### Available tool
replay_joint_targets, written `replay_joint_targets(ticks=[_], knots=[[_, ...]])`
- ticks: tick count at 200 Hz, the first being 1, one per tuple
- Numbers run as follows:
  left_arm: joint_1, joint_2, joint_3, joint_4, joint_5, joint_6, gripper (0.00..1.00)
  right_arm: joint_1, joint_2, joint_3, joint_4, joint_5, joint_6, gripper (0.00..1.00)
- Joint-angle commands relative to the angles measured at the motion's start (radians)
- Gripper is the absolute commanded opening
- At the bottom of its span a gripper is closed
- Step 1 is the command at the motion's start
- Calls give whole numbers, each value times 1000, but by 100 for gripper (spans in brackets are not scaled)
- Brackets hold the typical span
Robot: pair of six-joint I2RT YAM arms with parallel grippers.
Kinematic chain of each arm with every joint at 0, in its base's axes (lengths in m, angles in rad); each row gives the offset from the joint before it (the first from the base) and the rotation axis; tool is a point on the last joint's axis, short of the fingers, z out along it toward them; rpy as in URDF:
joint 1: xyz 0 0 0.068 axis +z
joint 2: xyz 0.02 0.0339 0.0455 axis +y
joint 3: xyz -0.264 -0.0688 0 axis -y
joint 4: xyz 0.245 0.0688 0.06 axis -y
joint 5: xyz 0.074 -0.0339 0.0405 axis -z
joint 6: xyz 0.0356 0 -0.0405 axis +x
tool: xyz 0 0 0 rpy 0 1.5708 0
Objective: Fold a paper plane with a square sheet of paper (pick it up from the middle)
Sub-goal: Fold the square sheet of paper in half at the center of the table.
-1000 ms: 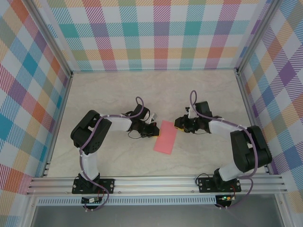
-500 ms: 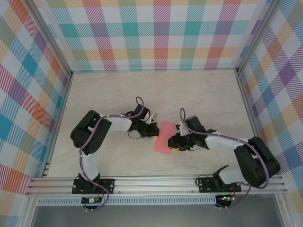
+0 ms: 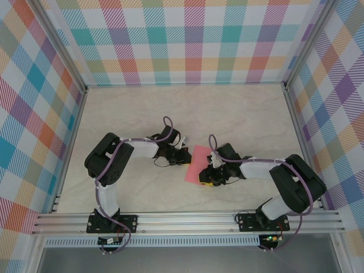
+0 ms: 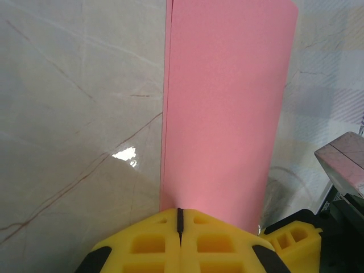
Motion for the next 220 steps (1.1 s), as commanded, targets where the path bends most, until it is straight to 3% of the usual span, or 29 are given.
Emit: replay_joint_targets(ticks=[1, 70, 150, 220], knots=[[-6, 10, -37, -132, -115, 5, 0, 6, -11, -20, -35, 5, -33, 30], [-7, 2, -44, -127, -119, -1, 0, 6, 11, -60, -72, 67, -22, 29], [-6, 10, -44, -130, -119, 5, 0, 6, -73, -26, -11, -14, 16, 30], [-6, 5, -43, -127, -118, -1, 0, 6, 15, -55, -46, 17, -1, 29]])
